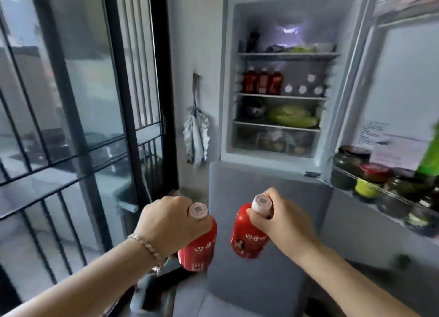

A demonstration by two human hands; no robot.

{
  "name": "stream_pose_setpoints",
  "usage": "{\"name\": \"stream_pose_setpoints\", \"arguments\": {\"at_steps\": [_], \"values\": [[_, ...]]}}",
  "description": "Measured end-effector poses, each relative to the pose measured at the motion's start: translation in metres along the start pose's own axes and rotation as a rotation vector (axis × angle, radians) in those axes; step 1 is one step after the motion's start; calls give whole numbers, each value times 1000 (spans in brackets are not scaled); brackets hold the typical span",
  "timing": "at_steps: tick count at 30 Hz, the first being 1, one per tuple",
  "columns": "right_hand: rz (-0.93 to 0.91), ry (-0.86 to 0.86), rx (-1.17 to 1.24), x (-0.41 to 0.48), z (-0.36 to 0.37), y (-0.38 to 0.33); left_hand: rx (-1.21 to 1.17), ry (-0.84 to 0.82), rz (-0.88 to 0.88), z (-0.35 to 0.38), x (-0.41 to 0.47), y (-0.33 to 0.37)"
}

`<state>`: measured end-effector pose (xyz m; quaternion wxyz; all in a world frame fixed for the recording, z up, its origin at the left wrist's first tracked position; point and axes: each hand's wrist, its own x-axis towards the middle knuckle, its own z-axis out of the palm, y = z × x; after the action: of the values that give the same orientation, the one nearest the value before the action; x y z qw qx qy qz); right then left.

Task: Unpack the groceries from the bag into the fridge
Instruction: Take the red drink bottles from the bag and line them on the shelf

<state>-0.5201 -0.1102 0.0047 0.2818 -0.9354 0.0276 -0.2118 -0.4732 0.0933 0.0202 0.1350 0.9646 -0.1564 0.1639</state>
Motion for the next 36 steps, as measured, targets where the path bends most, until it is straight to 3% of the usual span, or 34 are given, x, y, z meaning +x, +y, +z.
{"name": "stream_pose_setpoints", "arguments": {"at_steps": [6, 11, 18, 25, 31, 36], "values": [[93, 146, -46, 109, -15, 34, -92, -88, 149, 16, 148, 19], [103, 297, -46, 205, -24, 85, -19, 20, 237, 42, 252, 44], [-38, 422, -8, 367, -48, 141, -44, 156, 156, 70, 402, 88], [-161, 637, 50, 527, -79, 151, -120, 304, 132, 86, 529, 103], [-68, 579, 9, 652, -73, 151, -113, 309, 154, 95, 596, 93], [-4, 372, -50, 721, -43, 157, -100, 273, 181, 103, 626, 81]]}}
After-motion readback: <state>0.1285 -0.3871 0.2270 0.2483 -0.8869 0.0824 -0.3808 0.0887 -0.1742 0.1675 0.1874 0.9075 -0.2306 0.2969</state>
